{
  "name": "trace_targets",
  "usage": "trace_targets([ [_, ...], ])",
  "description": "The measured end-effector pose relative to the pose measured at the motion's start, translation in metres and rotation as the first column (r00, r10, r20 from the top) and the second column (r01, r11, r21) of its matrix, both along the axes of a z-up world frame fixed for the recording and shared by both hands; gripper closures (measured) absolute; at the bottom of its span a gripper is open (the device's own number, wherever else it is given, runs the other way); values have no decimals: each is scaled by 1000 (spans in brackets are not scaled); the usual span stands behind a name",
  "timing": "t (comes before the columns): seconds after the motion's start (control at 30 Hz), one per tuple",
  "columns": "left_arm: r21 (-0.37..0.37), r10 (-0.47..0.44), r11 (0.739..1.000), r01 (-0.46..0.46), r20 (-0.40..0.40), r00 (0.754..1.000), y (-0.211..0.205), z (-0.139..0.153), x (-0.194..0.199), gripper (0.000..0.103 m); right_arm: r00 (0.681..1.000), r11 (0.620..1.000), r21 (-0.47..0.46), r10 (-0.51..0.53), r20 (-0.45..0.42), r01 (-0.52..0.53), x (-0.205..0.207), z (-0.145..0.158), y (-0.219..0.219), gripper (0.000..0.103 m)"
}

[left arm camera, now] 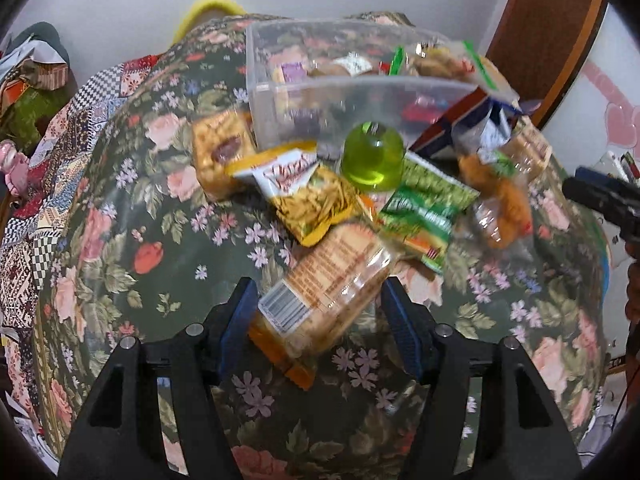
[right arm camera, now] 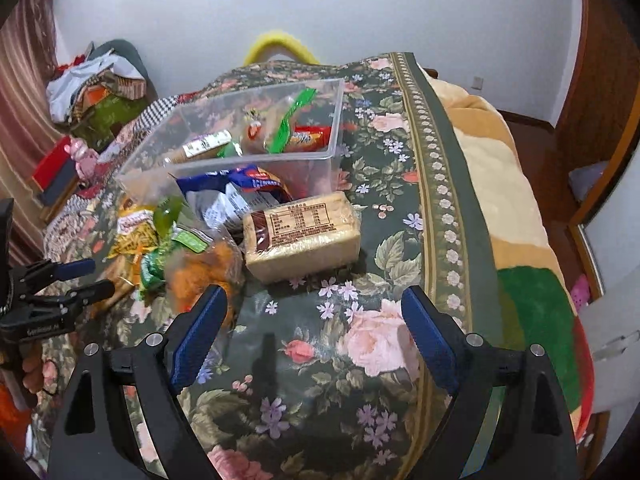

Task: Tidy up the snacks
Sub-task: 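Grasp the orange-labelled pastry bag with the left tool while the right tool grasps the bread loaf, then lift both held snacks and move them over the clear box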

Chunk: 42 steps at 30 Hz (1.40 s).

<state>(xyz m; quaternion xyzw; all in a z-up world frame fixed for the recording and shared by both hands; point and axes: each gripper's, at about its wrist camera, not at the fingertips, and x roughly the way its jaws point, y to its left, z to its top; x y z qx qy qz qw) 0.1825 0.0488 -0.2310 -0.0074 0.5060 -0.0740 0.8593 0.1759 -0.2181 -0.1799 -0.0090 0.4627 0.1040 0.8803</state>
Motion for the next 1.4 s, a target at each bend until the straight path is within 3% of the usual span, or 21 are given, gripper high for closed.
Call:
trace_targets([
  [0.2, 0, -22, 1000, 22, 11, 1000, -4, -8, 7, 37, 1000, 1000, -26, -3, -22, 2, 19, -14, 9, 16],
  [0.37, -53, -13, 998, 13, 11, 1000, 0, -14, 14, 39, 999, 1000, 7, 4, -42, -4, 30, -20, 9, 15],
  [0.53, -89, -23, 996, 24, 11, 1000, -1, -11, 16, 56, 999, 999, 32, 14, -47, -13, 37, -22, 11, 17],
  [0.6, -70, -44, 997, 45, 24, 999, -8, -7, 12, 69, 999, 999, 42, 22, -40, -20, 37, -21, 12, 21],
  [0.77, -25, -62, 998, 64, 58, 996, -21, 1, 6, 69, 1000, 1000, 26, 14, -25, -14, 32, -19, 13, 23],
  [1.1, -45, -35, 998, 41, 137, 990, -16, 43, -8, 69, 1000, 1000, 13, -4, 24, 4, 11, 3, 0, 25],
  [1.13, -45, -33, 998, 40, 149, 988, -16, 47, -9, 69, 999, 1000, 30, 4, 39, -5, 7, 10, -2, 34],
  [1.17, -44, -32, 998, 39, 160, 987, -16, 52, -9, 69, 1000, 999, 38, 16, 27, -17, 7, 13, -2, 74],
  [1.3, -42, -27, 998, 36, 203, 979, -18, 69, -8, 69, 999, 999, 41, 14, 45, -16, 10, 27, -5, 82],
  [1.4, -51, -24, 998, 35, 215, 976, -19, 73, -7, 69, 999, 997, 71, 24, 24, -26, 11, 25, -7, 81],
])
